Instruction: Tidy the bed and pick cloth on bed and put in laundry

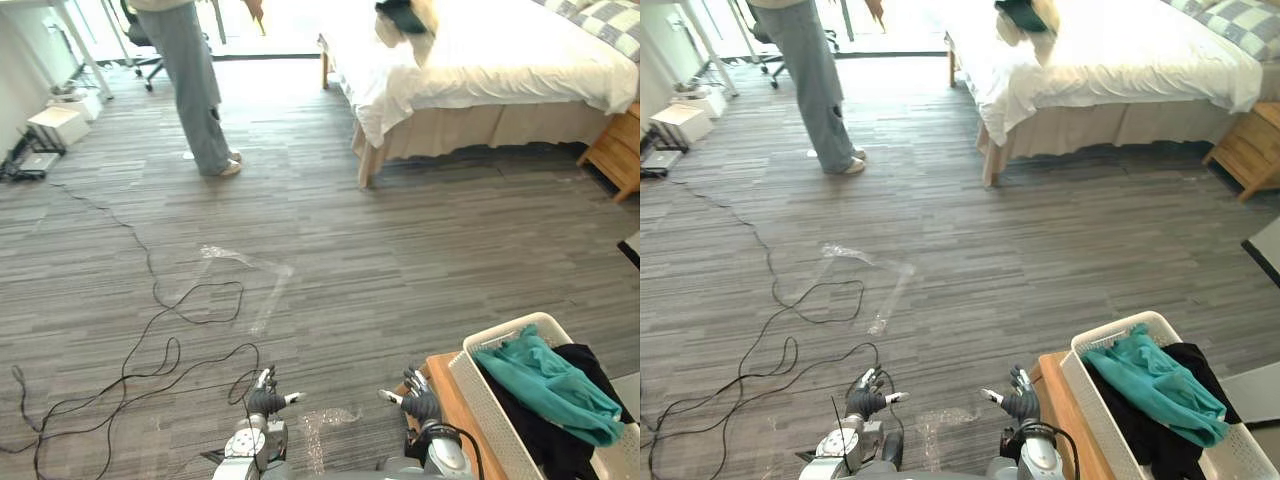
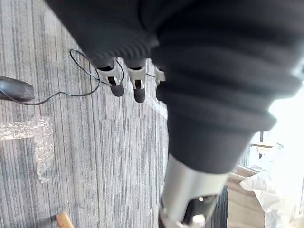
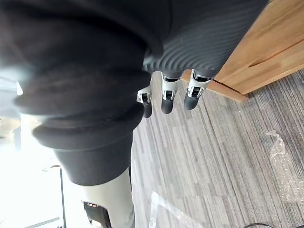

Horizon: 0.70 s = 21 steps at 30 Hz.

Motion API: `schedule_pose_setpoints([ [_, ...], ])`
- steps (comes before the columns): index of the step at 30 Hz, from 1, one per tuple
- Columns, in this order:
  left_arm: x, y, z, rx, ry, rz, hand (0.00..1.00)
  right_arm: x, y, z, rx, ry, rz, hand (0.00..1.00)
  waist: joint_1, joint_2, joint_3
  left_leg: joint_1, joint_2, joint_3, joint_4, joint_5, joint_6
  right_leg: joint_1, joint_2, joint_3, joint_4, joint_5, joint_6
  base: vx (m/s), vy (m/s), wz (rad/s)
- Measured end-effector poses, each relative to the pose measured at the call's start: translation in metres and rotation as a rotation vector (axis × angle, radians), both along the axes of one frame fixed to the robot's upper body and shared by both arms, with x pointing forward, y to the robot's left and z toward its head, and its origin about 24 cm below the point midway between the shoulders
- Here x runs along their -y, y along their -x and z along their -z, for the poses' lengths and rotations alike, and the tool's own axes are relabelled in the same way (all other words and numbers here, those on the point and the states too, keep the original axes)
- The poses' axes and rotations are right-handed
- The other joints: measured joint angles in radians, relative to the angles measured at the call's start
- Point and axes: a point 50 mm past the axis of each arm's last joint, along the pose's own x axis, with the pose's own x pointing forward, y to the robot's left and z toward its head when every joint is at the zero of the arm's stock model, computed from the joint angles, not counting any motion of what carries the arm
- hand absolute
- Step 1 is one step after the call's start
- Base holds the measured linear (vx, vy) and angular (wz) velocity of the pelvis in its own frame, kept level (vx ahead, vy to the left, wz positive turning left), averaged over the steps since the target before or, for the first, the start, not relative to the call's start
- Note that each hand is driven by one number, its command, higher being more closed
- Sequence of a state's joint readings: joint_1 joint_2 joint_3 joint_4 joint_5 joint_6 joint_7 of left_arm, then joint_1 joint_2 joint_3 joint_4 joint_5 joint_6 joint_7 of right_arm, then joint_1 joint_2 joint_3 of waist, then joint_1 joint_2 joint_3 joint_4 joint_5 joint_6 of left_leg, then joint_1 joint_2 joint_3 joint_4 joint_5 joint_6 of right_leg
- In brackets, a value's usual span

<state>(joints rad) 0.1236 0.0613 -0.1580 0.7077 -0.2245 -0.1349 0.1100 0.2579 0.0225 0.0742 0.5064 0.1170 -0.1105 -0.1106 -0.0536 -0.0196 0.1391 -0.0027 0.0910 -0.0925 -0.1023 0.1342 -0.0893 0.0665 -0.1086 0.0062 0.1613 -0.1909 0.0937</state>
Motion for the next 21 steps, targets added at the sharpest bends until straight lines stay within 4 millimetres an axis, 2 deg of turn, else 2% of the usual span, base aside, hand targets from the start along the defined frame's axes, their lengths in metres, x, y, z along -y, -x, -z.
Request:
schedule_pose_setpoints([
  [3,-0.002,0.005,0.002,-0.014,-0.002,-0.012,0.00,-0.003,0.002,0.003,-0.015,-0.013,0.007,0.00,0.000,-0.005,-0.002,0.001,-0.004,0.050,0.000,0.000,0.000,0.000,0.001,0.058,-0.008,0.000,0.000,-0.03,0.038,-0.01],
  [4,0.000,0.006,0.003,-0.022,0.008,-0.014,0.00,-0.006,0.004,0.012,-0.066,-0.021,-0.005,0.00,-0.017,-0.028,-0.011,0.032,-0.001,0.120,-0.001,-0.001,-0.002,0.034,-0.002,0.127,-0.085,0.055,0.007,0.00,0.015,-0.09],
  [10,-0.003,0.006,0.004,-0.023,0.008,-0.029,0.00,-0.002,0.007,0.014,-0.083,-0.014,-0.003,0.00,-0.015,-0.027,-0.010,0.032,0.003,0.133,-0.001,-0.008,-0.002,0.032,-0.003,0.130,-0.093,0.056,0.006,0.00,0.000,-0.04],
  [13,-0.014,0.007,0.004,-0.021,0.015,-0.086,0.00,0.006,0.013,0.019,-0.113,-0.012,0.017,0.00,-0.007,-0.027,-0.009,0.027,0.014,0.157,0.001,-0.017,-0.003,0.035,-0.012,0.076,-0.096,0.064,0.013,0.00,-0.012,-0.01],
  [14,-0.018,0.008,0.003,-0.020,0.022,-0.116,0.00,0.012,0.018,0.021,-0.129,-0.002,0.032,0.00,-0.006,-0.027,-0.008,0.014,0.022,0.198,0.009,-0.019,-0.002,0.038,-0.020,0.045,-0.095,0.066,0.016,0.01,-0.005,0.57],
  [15,-0.021,0.005,0.002,-0.011,0.026,-0.137,0.00,0.019,0.029,0.024,-0.156,0.010,0.053,0.00,-0.010,-0.028,0.003,-0.006,0.045,0.289,0.059,-0.020,0.000,0.054,-0.035,-0.001,-0.095,0.061,0.022,0.01,0.005,0.77],
  [16,-0.022,0.003,0.001,-0.002,0.031,-0.148,0.00,0.024,0.033,0.025,-0.169,0.019,0.063,0.00,-0.006,-0.027,0.014,-0.022,0.051,0.311,0.094,-0.019,0.005,0.057,-0.039,-0.016,-0.091,0.057,0.026,0.04,0.023,0.70],
  [17,-0.027,0.010,0.003,-0.017,0.041,-0.197,0.00,0.034,0.037,0.027,-0.189,0.045,0.068,0.00,0.023,-0.017,0.036,-0.051,0.051,0.326,0.180,-0.058,0.011,0.072,-0.055,-0.025,-0.091,0.041,0.028,0.03,0.000,0.32],
  [19,-0.036,0.025,0.008,-0.051,0.039,-0.251,0.00,0.047,0.038,0.026,-0.196,0.078,0.070,0.00,0.031,-0.002,0.050,-0.097,0.069,0.359,0.283,-0.098,0.008,0.104,-0.057,-0.051,-0.124,0.011,0.019,0.03,-0.002,0.24],
  [20,-0.037,0.029,0.009,-0.060,0.038,-0.260,0.00,0.049,0.039,0.027,-0.204,0.083,0.067,0.00,0.034,0.015,0.058,-0.122,0.074,0.383,0.314,-0.099,0.006,0.113,-0.060,-0.063,-0.145,0.011,0.017,0.01,0.055,0.49],
  [21,-0.039,0.033,0.010,-0.069,0.034,-0.265,0.00,0.052,0.036,0.027,-0.204,0.092,0.064,0.00,0.046,0.016,0.057,-0.156,0.082,0.420,0.344,-0.099,0.006,0.128,-0.064,-0.079,-0.177,0.012,0.016,0.00,0.047,0.55],
])
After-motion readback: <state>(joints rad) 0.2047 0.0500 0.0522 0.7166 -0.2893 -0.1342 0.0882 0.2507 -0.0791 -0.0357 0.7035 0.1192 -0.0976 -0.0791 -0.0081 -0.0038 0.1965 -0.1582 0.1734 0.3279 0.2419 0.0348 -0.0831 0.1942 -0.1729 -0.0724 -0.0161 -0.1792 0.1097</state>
